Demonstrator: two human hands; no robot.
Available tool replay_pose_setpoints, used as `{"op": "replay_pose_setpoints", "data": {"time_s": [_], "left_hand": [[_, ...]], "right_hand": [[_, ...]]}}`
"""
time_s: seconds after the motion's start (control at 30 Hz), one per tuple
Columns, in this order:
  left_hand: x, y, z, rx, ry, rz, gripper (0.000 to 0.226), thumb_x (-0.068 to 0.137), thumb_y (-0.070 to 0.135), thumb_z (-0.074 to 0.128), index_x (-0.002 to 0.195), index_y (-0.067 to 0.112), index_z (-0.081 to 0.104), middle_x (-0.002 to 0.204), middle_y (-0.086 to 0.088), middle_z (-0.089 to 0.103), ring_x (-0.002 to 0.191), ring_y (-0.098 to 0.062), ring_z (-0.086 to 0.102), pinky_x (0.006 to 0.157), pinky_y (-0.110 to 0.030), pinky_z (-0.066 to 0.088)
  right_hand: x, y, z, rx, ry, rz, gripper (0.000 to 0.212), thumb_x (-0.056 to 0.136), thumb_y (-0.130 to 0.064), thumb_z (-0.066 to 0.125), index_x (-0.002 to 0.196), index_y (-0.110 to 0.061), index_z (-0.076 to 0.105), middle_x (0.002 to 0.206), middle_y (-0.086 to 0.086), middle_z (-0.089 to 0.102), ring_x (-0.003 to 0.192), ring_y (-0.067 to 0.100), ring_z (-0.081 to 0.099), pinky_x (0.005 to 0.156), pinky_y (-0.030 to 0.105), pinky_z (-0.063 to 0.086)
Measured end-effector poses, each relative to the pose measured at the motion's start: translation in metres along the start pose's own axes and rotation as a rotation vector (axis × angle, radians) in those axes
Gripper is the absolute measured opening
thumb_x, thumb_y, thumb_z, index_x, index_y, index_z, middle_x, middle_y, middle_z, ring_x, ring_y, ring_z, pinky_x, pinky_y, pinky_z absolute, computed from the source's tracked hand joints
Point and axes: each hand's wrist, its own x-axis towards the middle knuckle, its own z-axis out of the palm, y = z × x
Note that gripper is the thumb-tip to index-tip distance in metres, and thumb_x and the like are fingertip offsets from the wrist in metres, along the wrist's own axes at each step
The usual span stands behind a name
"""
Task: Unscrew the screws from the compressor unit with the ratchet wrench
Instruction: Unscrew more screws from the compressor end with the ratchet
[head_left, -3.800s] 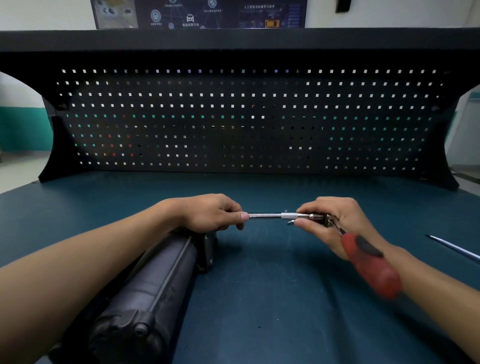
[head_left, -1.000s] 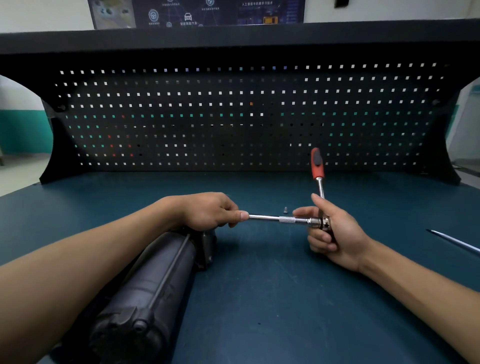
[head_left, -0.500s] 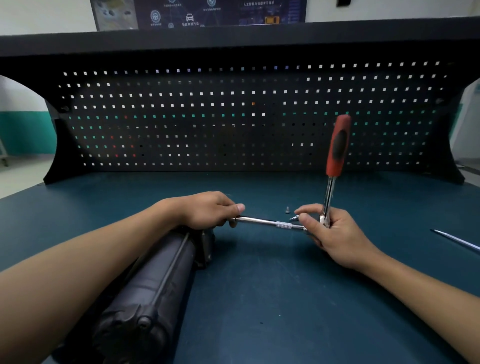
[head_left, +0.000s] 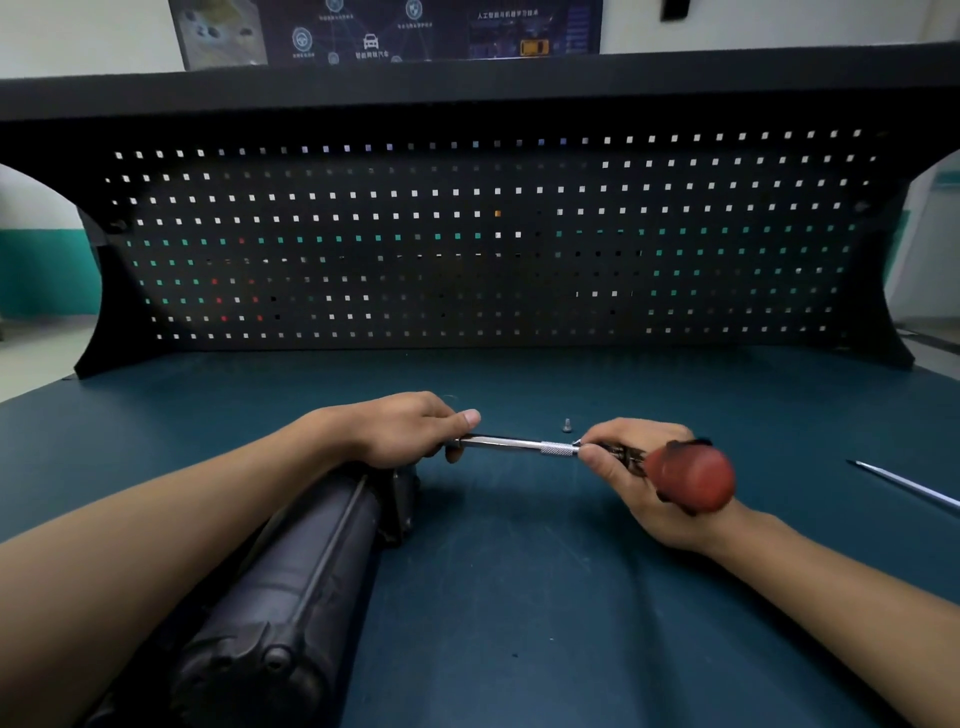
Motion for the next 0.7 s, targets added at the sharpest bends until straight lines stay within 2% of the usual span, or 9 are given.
{"op": "replay_pose_setpoints", "data": {"time_s": [0.1, 0.17, 0.23, 0.33, 0.4, 0.5, 0.6, 0.7], "left_hand": [[0.001, 0.0, -0.002, 0.022, -0.006, -0.009, 0.053, 0.103, 0.055, 0.034, 0.077, 0.019, 0.063, 0.052, 0.014, 0.042, 0.044, -0.003, 0.035, 0.046, -0.013, 0.032], [0.002, 0.001, -0.003, 0.027, -0.012, -0.009, 0.051, 0.103, 0.054, 0.036, 0.077, 0.019, 0.062, 0.047, 0.016, 0.042, 0.043, -0.003, 0.035, 0.045, -0.013, 0.031], [0.002, 0.002, -0.003, 0.027, -0.02, -0.001, 0.05, 0.103, 0.053, 0.036, 0.077, 0.018, 0.061, 0.046, 0.017, 0.042, 0.043, -0.003, 0.034, 0.044, -0.013, 0.031], [0.001, 0.002, -0.001, 0.024, -0.02, 0.017, 0.05, 0.103, 0.053, 0.036, 0.077, 0.018, 0.06, 0.045, 0.017, 0.041, 0.042, -0.004, 0.033, 0.044, -0.014, 0.03], [0.0, 0.004, 0.0, 0.02, -0.019, 0.032, 0.05, 0.103, 0.053, 0.035, 0.076, 0.019, 0.059, 0.045, 0.016, 0.041, 0.042, -0.004, 0.033, 0.044, -0.013, 0.03], [-0.002, 0.007, 0.003, 0.021, -0.023, 0.055, 0.049, 0.103, 0.053, 0.035, 0.075, 0.02, 0.058, 0.045, 0.015, 0.042, 0.042, -0.004, 0.033, 0.045, -0.013, 0.03], [-0.003, 0.009, 0.003, 0.016, -0.017, 0.066, 0.049, 0.103, 0.053, 0.037, 0.073, 0.02, 0.059, 0.045, 0.016, 0.042, 0.042, -0.004, 0.034, 0.045, -0.013, 0.031], [-0.003, 0.009, 0.002, 0.008, -0.007, 0.059, 0.048, 0.101, 0.053, 0.042, 0.074, 0.019, 0.062, 0.044, 0.016, 0.043, 0.041, -0.004, 0.034, 0.044, -0.013, 0.031]], "right_hand": [[0.0, 0.0, 0.001, 0.109, -0.014, 0.059, 0.031, 0.088, -0.029, 0.061, 0.082, -0.001, 0.072, 0.074, -0.006, 0.064, 0.076, -0.011, 0.06, 0.075, 0.004, 0.039], [0.001, -0.001, 0.001, 0.112, -0.009, 0.04, 0.043, 0.089, -0.029, 0.059, 0.077, 0.011, 0.067, 0.07, 0.013, 0.063, 0.068, -0.004, 0.057, 0.074, 0.005, 0.04], [0.002, -0.001, 0.0, 0.111, -0.001, 0.029, 0.055, 0.091, -0.036, 0.056, 0.075, 0.016, 0.063, 0.07, 0.023, 0.06, 0.067, 0.001, 0.058, 0.069, 0.009, 0.041], [0.002, 0.001, -0.002, 0.099, 0.009, 0.035, 0.08, 0.096, -0.059, 0.047, 0.073, 0.017, 0.058, 0.065, 0.027, 0.052, 0.062, 0.035, 0.052, 0.06, 0.044, 0.041], [0.003, 0.004, -0.004, 0.065, 0.014, 0.041, 0.09, 0.091, -0.072, 0.041, 0.069, 0.015, 0.054, 0.061, 0.026, 0.045, 0.059, 0.041, 0.045, 0.058, 0.053, 0.038], [0.005, 0.005, -0.007, 0.139, 0.048, 0.081, 0.09, 0.091, -0.073, 0.042, 0.066, 0.014, 0.05, 0.058, 0.022, 0.038, 0.057, 0.039, 0.039, 0.054, 0.049, 0.035], [0.009, 0.007, -0.006, 0.294, 0.073, 0.208, 0.085, 0.089, -0.067, 0.05, 0.066, 0.015, 0.052, 0.052, 0.009, 0.03, 0.05, 0.025, 0.029, 0.047, 0.031, 0.028], [0.014, 0.009, -0.006, 0.357, 0.024, 0.383, 0.072, 0.085, -0.067, 0.053, 0.064, 0.001, 0.063, 0.049, 0.002, 0.034, 0.047, 0.015, 0.033, 0.044, 0.021, 0.03]]}}
